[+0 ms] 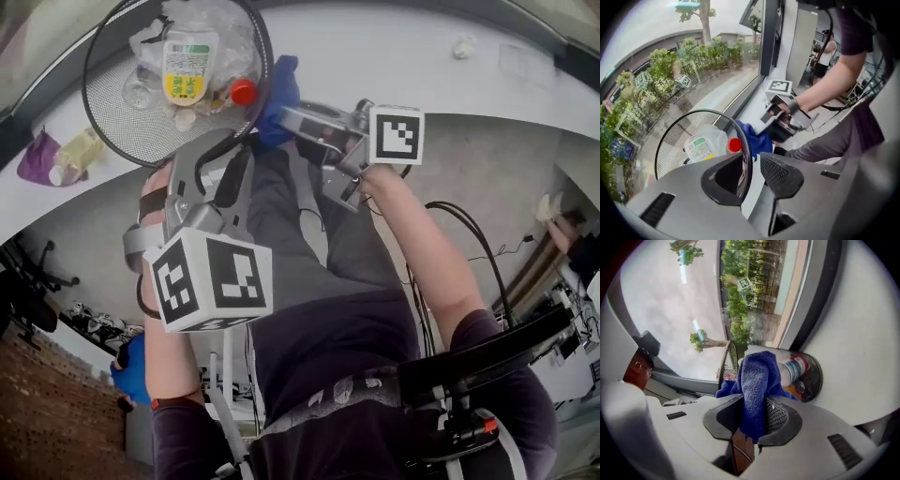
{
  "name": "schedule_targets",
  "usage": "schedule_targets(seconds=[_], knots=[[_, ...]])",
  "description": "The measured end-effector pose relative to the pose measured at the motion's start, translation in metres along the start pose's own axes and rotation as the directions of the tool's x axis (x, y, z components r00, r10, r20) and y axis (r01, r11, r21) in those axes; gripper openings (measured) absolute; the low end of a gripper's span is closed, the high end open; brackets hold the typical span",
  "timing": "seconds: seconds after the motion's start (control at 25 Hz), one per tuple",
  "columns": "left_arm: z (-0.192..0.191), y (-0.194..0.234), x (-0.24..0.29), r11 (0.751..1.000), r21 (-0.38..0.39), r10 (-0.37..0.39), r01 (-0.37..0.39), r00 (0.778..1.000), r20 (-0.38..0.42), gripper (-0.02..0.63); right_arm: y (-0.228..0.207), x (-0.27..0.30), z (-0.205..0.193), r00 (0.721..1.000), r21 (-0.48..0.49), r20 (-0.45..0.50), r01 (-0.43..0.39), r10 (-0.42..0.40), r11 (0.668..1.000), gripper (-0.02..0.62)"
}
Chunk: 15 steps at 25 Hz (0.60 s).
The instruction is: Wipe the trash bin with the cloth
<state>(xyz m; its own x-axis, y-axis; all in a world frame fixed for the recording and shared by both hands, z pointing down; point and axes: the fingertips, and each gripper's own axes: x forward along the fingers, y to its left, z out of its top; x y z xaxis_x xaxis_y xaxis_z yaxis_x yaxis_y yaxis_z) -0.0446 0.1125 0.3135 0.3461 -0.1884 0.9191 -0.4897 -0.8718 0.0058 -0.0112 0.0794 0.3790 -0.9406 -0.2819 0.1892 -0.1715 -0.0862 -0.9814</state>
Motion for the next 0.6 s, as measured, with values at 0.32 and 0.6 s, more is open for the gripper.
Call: schedule_targets(seconds=[0.32,0.6], knots=[[-0.069,0.021,0.01,0.956,0.289,0.112,-0.046,0.97,-0.217,0.099,0.044,-0.01,0.155,0.978,-0.297,0.2,0.0,0.062,0.955,0.095],[-0.041,0.013,0.018,0.988,0.133,0.092,-0.071,0.984,-0.154,0.069,0.017,0.017,0.107,0.993,-0.136,0.105,-0.043,0.057,0.99,0.094]])
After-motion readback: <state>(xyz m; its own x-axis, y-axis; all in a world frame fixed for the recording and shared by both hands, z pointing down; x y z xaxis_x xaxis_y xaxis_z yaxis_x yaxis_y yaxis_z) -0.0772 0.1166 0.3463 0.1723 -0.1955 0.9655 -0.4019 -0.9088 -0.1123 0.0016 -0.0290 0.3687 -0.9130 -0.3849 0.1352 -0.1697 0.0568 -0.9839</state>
